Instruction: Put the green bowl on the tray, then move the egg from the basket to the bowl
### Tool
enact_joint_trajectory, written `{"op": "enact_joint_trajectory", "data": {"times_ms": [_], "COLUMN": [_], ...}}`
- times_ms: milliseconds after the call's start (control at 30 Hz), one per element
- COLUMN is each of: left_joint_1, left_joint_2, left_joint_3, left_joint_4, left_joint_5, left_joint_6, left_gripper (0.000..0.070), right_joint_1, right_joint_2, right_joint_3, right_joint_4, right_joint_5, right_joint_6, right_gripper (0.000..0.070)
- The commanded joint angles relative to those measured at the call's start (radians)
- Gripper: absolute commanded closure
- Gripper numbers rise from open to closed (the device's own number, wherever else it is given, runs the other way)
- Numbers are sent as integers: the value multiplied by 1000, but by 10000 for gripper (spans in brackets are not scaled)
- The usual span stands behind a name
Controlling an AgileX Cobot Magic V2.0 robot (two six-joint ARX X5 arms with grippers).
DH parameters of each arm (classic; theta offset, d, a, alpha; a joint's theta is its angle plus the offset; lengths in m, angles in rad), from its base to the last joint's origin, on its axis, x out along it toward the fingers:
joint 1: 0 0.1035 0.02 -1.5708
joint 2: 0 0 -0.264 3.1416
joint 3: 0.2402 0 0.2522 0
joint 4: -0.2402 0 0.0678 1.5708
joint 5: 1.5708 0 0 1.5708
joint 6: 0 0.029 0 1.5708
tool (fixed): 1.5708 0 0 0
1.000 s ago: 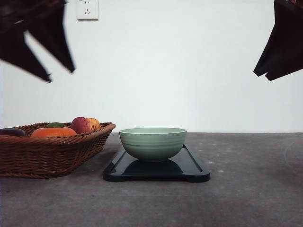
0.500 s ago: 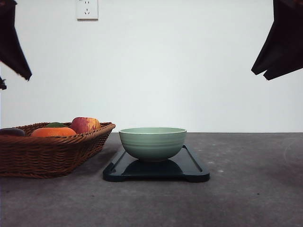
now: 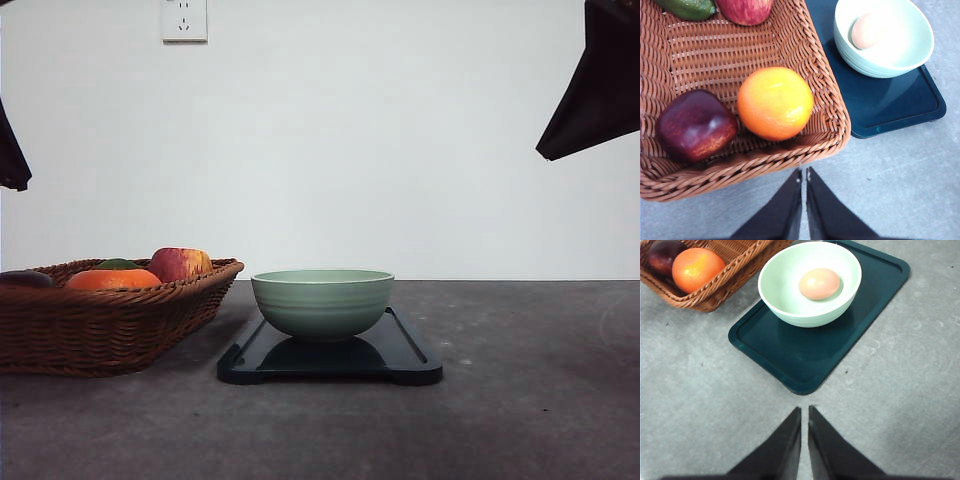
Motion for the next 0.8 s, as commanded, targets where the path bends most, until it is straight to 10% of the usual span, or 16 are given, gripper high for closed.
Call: {"op": "enact_joint_trajectory", "data": {"times_ms": [0, 767], "left_joint_1": [-4, 351], "left_joint_2": [5, -553], "left_joint_3": [7, -392], "left_joint_4": [4, 263], "left_joint_5": [1, -3], "left_joint_6": [10, 176], "left_gripper": [700, 700], "right_joint_1": [5, 5], "right_joint_2": [3, 3], "right_joint_3": [3, 3], "right_joint_4": [9, 10], "right_joint_5": [-3, -3], "right_joint_6": [-3, -3], "right_gripper": [683, 683]}}
